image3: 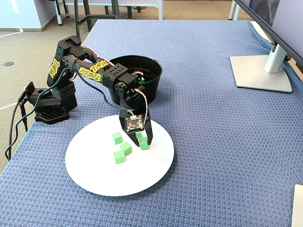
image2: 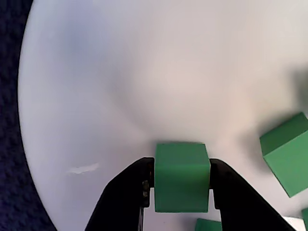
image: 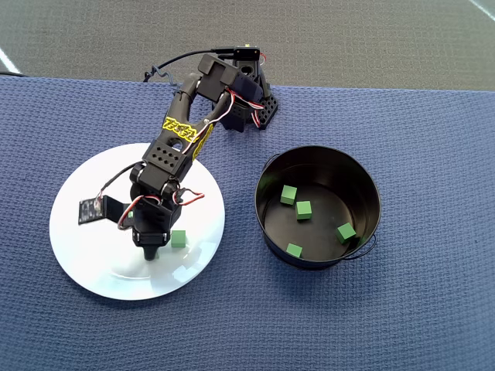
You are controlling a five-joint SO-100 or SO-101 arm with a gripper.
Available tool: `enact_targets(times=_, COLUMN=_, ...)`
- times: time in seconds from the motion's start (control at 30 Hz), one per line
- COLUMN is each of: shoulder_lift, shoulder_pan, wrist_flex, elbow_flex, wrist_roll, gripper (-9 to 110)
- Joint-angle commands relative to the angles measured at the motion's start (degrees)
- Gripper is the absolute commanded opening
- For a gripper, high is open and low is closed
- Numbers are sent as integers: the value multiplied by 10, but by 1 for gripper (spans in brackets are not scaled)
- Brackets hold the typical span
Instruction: Pick up the green cubes from the white plate and place them in the black recipient
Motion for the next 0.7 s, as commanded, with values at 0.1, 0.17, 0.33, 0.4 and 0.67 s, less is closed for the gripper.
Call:
enact_targets(times=0.1, shoulder_lift=264, shoulder_pan=-16, wrist_flex=77, elbow_flex=57, wrist_roll=134, gripper=0)
enact_targets(times=0.17, shoulder_lift=356, shoulder_pan=-33, wrist_flex=108, elbow_flex=91, wrist_roll=169, gripper=0)
enact_targets(times=0.33, shoulder_lift=556, shoulder_pan=-120, wrist_flex=172, elbow_flex=176, wrist_roll=253, gripper=0)
enact_targets(times=0.4, shoulder_lift=621, shoulder_pan=-177, wrist_flex=179, elbow_flex=219, wrist_roll=283, gripper=0)
enact_targets(times=0.67, shoulder_lift=724, shoulder_pan=-448, wrist_flex=199, elbow_flex=338, wrist_roll=381, gripper=0)
